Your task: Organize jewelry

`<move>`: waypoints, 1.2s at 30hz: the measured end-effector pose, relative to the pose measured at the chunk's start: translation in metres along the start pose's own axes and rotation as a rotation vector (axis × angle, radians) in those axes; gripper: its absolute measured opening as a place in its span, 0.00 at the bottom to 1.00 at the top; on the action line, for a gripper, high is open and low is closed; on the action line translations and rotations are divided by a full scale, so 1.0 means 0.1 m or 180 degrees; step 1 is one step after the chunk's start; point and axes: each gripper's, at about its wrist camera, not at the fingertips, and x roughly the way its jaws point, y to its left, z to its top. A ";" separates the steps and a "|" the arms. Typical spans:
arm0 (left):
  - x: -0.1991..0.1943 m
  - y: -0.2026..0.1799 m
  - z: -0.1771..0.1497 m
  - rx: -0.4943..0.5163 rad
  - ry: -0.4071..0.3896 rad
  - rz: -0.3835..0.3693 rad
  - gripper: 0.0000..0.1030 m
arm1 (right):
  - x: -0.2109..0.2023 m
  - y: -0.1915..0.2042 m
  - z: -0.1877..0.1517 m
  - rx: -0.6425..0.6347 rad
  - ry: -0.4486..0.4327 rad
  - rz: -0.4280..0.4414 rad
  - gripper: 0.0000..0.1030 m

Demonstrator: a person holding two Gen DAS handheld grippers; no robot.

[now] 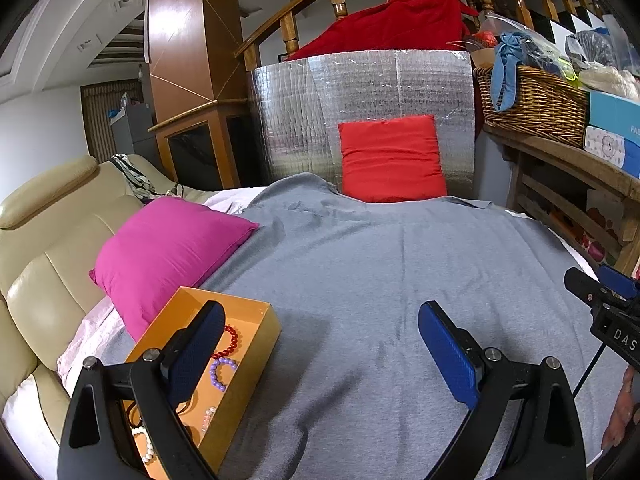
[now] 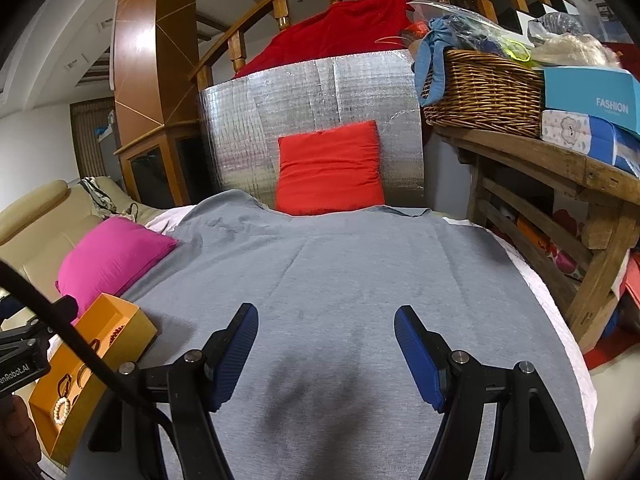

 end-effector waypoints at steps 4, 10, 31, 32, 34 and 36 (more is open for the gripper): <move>0.06 -0.01 0.00 -0.0004 0.0017 -0.0014 0.94 | 0.03 -0.02 -0.01 0.0007 0.0019 -0.0026 0.72; 0.16 -0.05 -0.01 -0.0006 0.0050 -0.0034 0.94 | 0.09 -0.06 -0.03 -0.0014 0.0043 -0.0080 0.72; 0.33 0.28 -0.08 -0.0194 0.0136 0.0087 0.94 | 0.23 0.35 -0.04 -0.0223 0.0083 0.0181 0.72; 0.30 0.34 -0.10 -0.0195 0.0127 0.0122 0.94 | 0.22 0.43 -0.04 -0.0266 0.0074 0.0251 0.72; 0.22 0.53 -0.16 -0.0186 0.0122 0.0265 0.94 | 0.20 0.61 -0.04 -0.0324 0.0058 0.0432 0.72; 0.14 0.75 -0.23 -0.0235 0.0129 0.0403 0.94 | 0.16 0.86 -0.03 -0.0383 0.0061 0.0688 0.72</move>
